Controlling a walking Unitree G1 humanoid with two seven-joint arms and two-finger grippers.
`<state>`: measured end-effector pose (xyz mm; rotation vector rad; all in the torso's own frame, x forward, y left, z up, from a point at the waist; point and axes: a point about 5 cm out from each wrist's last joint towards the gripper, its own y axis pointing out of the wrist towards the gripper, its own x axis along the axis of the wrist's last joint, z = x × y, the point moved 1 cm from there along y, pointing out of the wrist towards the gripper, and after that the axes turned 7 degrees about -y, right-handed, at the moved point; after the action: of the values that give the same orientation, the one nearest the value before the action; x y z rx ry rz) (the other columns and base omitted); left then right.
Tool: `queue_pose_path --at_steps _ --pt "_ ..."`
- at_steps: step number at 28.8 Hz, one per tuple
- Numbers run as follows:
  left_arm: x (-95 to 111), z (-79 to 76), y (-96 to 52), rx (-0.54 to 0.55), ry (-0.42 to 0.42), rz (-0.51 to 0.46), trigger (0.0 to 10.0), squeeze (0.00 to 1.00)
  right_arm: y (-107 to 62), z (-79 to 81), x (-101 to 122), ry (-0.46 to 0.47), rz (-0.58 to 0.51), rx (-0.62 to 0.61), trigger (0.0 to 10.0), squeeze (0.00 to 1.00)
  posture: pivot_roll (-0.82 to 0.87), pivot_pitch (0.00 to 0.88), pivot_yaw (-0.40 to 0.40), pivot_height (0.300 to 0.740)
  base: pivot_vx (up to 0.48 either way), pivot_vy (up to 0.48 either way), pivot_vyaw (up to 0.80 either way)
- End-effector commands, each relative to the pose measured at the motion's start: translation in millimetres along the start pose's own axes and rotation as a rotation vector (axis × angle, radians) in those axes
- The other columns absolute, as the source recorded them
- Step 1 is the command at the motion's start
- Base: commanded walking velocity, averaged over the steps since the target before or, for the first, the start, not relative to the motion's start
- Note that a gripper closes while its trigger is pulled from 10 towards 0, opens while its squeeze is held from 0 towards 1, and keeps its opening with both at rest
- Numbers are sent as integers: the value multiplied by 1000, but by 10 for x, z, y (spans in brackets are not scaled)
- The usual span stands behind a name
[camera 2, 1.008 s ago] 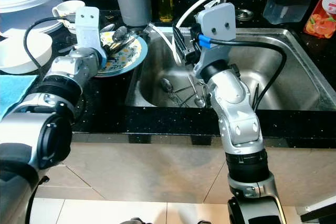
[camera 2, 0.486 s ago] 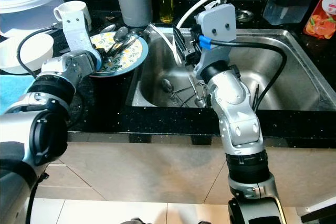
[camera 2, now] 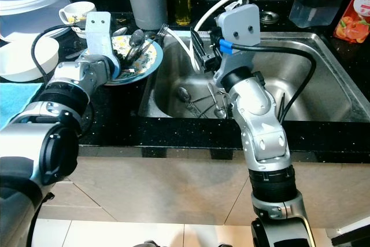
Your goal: Kitchen organization
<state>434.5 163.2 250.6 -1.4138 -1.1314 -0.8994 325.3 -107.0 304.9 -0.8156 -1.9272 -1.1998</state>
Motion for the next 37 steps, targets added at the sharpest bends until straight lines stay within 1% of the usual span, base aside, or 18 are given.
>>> queue_pose_path --at_steps 1,4,6,7,10,15,16,17,20,21,22,23,24,29,37 --pt "-157 -17 19 -8 -13 71 0 0 -30 -27 1 4 5 -12 10000 0 82 76 45 740 0 0 0" --pt "-104 -16 14 -8 -5 47 0 0 -30 -31 0 4 6 -15 10000 0 82 78 47 740 0 0 0" --pt "57 -46 -6 -7 47 -55 0 0 -33 -37 -2 4 7 -16 10000 0 85 80 47 740 0 0 0" --pt "205 -110 -36 -31 68 -140 0 0 -35 -39 -5 4 7 -18 10000 0 85 80 47 740 0 0 0" --pt "308 -160 -64 -49 86 -194 0 0 -34 -37 -5 5 7 -18 10000 0 85 80 47 740 0 0 0" --pt "363 -194 -82 -63 105 -222 0 0 -32 -37 -6 5 6 -19 10000 0 84 80 48 740 0 0 0" --pt "339 -188 -74 -51 120 -209 4118 0 -31 -38 -6 5 6 -20 10000 0 85 79 48 740 0 0 0" --pt "310 -173 -65 -37 129 -194 10000 0 -30 -39 -7 5 6 -20 10000 0 85 79 48 740 0 0 0" --pt "262 -151 -51 -26 140 -172 10000 0 -30 -41 -8 4 7 -20 10000 0 85 79 48 740 0 0 0" --pt "229 -141 -43 -26 136 -153 10000 1000 -29 -41 -8 4 7 -21 10000 0 84 79 49 740 0 0 0" --pt "229 -141 -43 -26 136 -153 10000 1000 -29 -41 -8 4 7 -21 10000 0 84 79 49 740 0 0 0" --pt "156 -127 -27 -30 120 -110 10000 1000 -28 -42 -8 4 7 -21 10000 0 85 78 49 740 0 0 0" --pt "136 -124 -23 -31 124 -101 10000 1000 -27 -42 -8 4 7 -21 10000 0 85 79 49 740 0 0 0" --pt "59 -113 -9 -31 167 -67 10000 1000 -28 -43 -8 4 7 -21 10000 0 84 79 49 740 0 0 0" --pt "6 -104 0 -34 161 -38 10000 1000 -29 -43 -7 4 6 -22 10000 0 84 78 48 740 0 0 0"
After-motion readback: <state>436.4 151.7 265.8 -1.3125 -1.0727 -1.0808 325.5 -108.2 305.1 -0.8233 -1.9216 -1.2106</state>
